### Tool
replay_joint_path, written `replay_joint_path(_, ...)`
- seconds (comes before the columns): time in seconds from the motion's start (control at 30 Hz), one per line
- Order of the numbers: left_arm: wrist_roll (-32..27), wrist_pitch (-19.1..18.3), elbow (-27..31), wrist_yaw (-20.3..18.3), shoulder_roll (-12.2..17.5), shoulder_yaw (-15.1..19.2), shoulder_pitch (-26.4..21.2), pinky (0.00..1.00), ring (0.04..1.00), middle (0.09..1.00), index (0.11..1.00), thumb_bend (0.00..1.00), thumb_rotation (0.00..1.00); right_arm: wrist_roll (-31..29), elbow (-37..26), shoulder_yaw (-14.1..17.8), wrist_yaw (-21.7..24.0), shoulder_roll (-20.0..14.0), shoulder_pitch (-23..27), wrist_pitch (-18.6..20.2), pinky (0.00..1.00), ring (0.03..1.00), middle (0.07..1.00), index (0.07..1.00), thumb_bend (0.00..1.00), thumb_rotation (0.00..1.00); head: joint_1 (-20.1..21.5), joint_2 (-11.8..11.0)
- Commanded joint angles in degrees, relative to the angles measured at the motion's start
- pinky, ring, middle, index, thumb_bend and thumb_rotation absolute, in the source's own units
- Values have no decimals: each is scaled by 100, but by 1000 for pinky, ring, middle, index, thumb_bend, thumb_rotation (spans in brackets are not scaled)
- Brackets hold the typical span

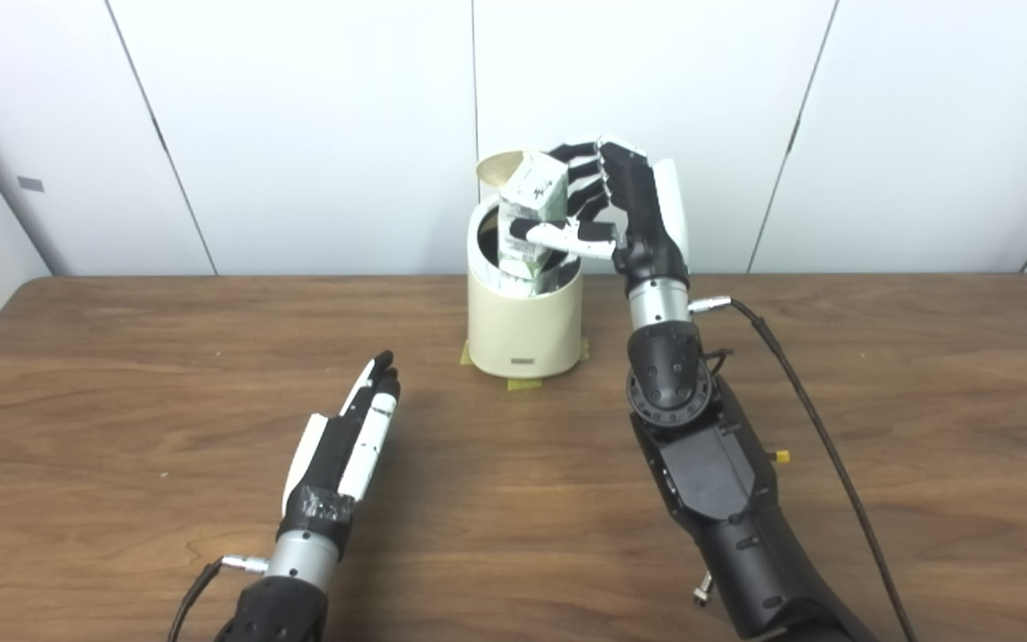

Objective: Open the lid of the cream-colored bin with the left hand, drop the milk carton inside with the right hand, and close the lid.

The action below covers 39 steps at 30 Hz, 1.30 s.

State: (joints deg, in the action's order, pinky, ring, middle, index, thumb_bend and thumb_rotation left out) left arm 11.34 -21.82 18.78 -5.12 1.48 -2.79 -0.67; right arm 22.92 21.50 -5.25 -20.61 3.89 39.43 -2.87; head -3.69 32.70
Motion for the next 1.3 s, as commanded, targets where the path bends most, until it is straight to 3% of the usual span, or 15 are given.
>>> replay_joint_path(0.0,25,133,191,64,25,-35,-57,995,982,971,996,435,1000,-43,-32,49,-202,28,486,-469,291,366,482,531,513,0,-8,7)
replay_joint_path(0.8,41,90,570,58,124,-129,297,979,980,964,989,422,1000,156,1192,-36,-1022,18,746,-1631,284,381,509,524,500,0,-63,116)
replay_joint_path(1.27,-80,213,616,52,132,-87,404,996,979,962,987,415,1000,791,1252,-367,-1261,-132,573,-1437,307,395,518,531,494,0,-56,196)
